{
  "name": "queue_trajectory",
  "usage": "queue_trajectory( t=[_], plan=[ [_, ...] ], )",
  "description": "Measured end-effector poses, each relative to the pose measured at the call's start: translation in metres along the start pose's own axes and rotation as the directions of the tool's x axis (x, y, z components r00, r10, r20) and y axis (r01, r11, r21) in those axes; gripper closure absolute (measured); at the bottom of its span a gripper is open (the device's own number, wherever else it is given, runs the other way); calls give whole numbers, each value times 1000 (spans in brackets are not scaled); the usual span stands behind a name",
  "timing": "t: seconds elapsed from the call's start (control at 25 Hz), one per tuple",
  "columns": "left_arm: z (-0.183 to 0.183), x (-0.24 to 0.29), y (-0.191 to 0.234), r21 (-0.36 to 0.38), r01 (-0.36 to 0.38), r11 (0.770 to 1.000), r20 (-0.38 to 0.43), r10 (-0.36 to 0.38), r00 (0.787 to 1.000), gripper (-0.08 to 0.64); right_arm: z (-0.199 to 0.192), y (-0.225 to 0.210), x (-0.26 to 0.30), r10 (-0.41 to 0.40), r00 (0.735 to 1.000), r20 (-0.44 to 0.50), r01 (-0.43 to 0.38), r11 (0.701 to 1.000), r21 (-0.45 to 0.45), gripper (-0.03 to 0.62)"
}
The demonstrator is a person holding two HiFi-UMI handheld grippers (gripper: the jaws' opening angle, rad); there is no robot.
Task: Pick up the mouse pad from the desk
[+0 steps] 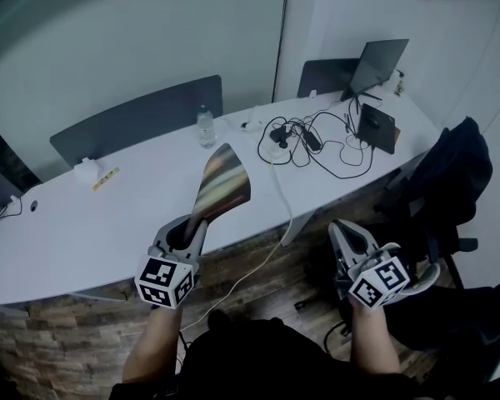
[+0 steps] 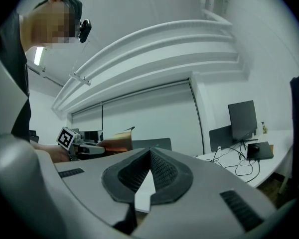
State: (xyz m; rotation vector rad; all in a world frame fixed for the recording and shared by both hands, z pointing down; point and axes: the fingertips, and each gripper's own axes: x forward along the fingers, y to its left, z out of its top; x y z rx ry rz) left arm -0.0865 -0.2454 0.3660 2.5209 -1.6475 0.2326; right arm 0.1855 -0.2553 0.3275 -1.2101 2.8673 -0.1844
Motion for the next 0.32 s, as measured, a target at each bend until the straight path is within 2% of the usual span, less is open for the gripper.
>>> queue_trajectory(
  t=[0.32],
  plan=[
    [-2,-5,8,-19,-15,1000,-4,15,1000,492,6,8,8,31,1000,1,-31,1000,-3,592]
  ],
)
